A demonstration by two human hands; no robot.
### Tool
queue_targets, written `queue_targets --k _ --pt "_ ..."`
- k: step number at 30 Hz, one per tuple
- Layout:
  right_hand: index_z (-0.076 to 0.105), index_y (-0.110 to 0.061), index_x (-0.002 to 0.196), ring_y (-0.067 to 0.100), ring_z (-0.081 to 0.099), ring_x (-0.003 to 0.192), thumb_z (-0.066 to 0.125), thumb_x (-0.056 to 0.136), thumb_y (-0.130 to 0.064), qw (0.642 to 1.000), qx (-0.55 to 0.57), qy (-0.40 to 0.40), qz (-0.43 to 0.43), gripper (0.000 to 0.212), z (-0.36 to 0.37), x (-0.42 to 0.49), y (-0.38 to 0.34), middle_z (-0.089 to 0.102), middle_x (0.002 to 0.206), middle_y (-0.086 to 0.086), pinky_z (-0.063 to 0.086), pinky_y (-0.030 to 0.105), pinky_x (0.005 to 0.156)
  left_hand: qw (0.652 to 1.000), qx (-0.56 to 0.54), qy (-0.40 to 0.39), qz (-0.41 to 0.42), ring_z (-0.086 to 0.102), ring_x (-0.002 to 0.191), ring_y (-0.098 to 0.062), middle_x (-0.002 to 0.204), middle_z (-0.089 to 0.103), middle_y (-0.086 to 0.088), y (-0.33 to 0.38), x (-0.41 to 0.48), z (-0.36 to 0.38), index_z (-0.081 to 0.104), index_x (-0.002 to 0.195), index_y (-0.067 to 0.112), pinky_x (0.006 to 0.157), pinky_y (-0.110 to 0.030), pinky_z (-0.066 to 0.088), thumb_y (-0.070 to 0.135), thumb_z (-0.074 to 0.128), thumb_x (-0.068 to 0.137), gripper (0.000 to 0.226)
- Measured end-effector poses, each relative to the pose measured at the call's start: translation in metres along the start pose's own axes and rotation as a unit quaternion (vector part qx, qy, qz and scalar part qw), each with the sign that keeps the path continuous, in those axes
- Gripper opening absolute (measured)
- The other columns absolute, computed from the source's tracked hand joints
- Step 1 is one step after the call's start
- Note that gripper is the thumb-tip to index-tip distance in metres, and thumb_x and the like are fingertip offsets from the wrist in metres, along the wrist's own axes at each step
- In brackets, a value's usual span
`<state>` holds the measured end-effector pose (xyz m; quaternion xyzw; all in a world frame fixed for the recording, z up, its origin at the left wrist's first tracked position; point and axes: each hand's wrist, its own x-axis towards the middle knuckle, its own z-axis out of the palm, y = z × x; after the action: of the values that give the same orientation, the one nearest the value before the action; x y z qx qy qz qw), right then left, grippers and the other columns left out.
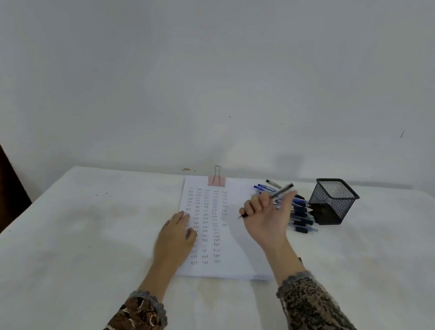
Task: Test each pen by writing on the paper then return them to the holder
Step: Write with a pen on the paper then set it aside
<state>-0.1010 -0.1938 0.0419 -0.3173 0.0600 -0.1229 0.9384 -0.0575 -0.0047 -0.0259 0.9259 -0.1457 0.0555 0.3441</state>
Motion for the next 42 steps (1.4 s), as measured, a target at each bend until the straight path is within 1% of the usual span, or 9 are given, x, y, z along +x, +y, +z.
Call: queue_targets --k 9,17,20,22,24,26,31,36,42 --pt "0.025 -0.018 0.048 0.017 0.022 0.048 0.045 0.058 -0.080 0.982 0.178 0.057 -0.001 0.066 -0.032 -0.003 0.030 0.020 0.050 -0.001 0.018 0.030 0.058 1.000 0.010 -0.003 0.001 0.029 0.136 -0.015 0.149 0.031 -0.001 0.000 0.000 0.000 0.037 0.140 0.010 0.110 -0.025 0.023 0.022 0.041 0.095 0.047" --pt "0.025 -0.019 0.047 0.017 0.020 0.047 0.051 0.056 -0.072 0.988 0.142 0.062 -0.002 0.059 -0.030 -0.002 0.033 0.019 0.046 -0.001 0.020 0.030 0.056 1.000 0.008 0.000 0.004 0.029 0.136 -0.015 0.149 0.032 0.000 -0.001 0.000 0.000 0.039 0.139 0.010 0.110 -0.023 0.022 0.023 0.042 0.094 0.047" --pt "0.039 -0.016 0.052 0.015 0.027 0.044 0.063 0.051 -0.073 0.993 0.093 0.064 -0.017 0.062 -0.023 0.003 0.032 0.026 0.046 -0.003 0.026 0.027 0.054 1.000 0.007 -0.003 0.003 0.028 0.136 -0.015 0.149 0.032 0.000 -0.001 0.000 0.000 0.038 0.140 0.010 0.110 -0.023 0.021 0.023 0.041 0.094 0.047" --pt "0.057 -0.013 0.070 0.013 0.043 0.044 0.067 0.068 -0.057 0.996 0.048 0.070 -0.026 0.046 -0.019 0.011 0.035 0.042 0.047 -0.003 0.040 0.023 0.052 1.000 0.009 -0.004 0.003 0.028 0.137 -0.015 0.149 0.031 -0.001 -0.001 0.001 0.000 0.038 0.140 0.010 0.111 -0.023 0.021 0.023 0.041 0.095 0.047" --pt "0.062 -0.009 0.089 0.015 0.055 0.053 0.037 0.094 -0.052 0.997 0.010 0.073 -0.010 0.050 -0.019 0.019 0.040 0.057 0.058 0.003 0.047 0.024 0.054 1.000 0.014 -0.005 0.005 0.028 0.136 -0.015 0.149 0.031 -0.001 0.000 0.001 -0.001 0.038 0.140 0.010 0.110 -0.022 0.020 0.023 0.041 0.094 0.047" --pt "0.063 -0.007 0.092 0.015 0.052 0.049 0.019 0.097 -0.054 0.992 -0.085 0.088 0.005 0.064 -0.018 0.025 0.042 0.055 0.061 0.007 0.044 0.023 0.051 1.000 0.019 -0.007 0.007 0.028 0.136 -0.015 0.150 0.030 -0.001 0.000 0.001 -0.001 0.037 0.140 0.010 0.110 -0.022 0.020 0.023 0.041 0.095 0.048" --pt "0.053 -0.003 0.081 0.013 0.064 0.054 0.056 0.089 0.001 0.958 -0.278 0.050 -0.051 0.009 -0.018 0.028 0.042 0.061 0.071 0.013 0.053 0.018 0.056 1.000 0.019 -0.006 0.002 0.025 0.137 -0.016 0.151 0.026 -0.002 0.000 0.001 -0.002 0.033 0.142 0.008 0.112 -0.024 0.019 0.023 0.039 0.095 0.049" --pt "0.035 -0.014 0.058 0.006 0.040 0.052 0.054 0.077 0.019 0.888 -0.430 0.079 -0.142 0.043 -0.027 0.030 0.051 0.037 0.062 0.001 0.036 0.017 0.057 0.999 0.053 -0.006 0.001 0.023 0.138 -0.016 0.151 0.025 -0.004 -0.002 0.003 -0.002 0.032 0.142 0.009 0.116 -0.029 0.008 0.022 0.032 0.097 0.047" --pt "0.020 -0.020 0.054 0.002 0.019 0.044 0.045 0.070 0.023 0.877 -0.452 0.083 -0.140 0.052 -0.017 0.023 0.054 0.021 0.060 -0.003 0.019 0.013 0.048 0.998 0.063 -0.005 0.005 0.025 0.137 -0.016 0.151 0.026 -0.003 -0.003 0.004 -0.001 0.032 0.142 0.010 0.114 -0.025 0.010 0.022 0.034 0.096 0.047"
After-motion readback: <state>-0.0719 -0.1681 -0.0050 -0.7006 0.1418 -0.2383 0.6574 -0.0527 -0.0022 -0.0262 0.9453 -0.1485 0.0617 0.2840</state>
